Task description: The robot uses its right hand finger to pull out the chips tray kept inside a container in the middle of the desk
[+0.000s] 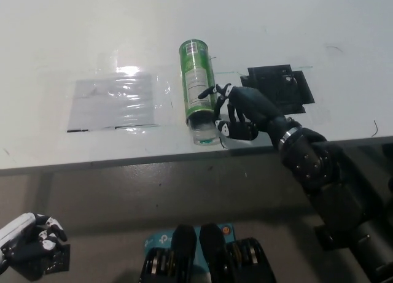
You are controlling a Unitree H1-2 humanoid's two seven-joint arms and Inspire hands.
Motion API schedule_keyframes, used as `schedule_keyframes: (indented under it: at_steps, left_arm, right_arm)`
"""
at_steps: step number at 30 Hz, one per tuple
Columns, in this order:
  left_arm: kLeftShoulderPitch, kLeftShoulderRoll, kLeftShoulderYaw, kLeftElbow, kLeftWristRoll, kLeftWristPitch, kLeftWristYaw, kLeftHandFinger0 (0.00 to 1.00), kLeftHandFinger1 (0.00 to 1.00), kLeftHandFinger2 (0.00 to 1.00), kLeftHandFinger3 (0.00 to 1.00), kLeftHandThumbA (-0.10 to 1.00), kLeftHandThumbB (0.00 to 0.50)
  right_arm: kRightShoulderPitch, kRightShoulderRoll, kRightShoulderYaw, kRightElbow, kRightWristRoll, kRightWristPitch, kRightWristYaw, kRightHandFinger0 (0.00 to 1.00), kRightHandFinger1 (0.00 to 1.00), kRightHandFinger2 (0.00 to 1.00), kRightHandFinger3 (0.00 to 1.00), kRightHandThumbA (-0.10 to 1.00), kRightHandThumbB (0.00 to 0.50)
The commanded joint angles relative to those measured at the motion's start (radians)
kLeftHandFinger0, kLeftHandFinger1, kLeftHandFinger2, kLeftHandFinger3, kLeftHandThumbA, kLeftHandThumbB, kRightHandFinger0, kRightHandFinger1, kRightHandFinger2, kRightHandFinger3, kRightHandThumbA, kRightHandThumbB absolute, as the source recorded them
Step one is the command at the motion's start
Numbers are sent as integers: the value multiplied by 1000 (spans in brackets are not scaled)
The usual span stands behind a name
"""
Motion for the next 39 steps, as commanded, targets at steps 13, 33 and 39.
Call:
schedule_keyframes:
  at_steps: [13, 33, 39]
  left_arm:
    - [-29, 56, 1, -50, -17, 7, 23, 487, 535, 622, 769, -100, 2]
    - [-64, 61, 4, -35, -28, 7, 23, 473, 525, 616, 805, -100, 0]
    - [-57, 68, -1, -43, -33, 7, 31, 515, 556, 658, 838, -100, 0]
  right_arm:
    - [-51, 40, 44, 98, -79, -86, -132, 129, 239, 489, 749, 491, 54]
    - [111, -18, 42, -33, -47, -75, -65, 306, 388, 581, 680, 469, 64]
    - [166, -9, 30, -62, 3, -107, -53, 282, 354, 545, 689, 405, 58]
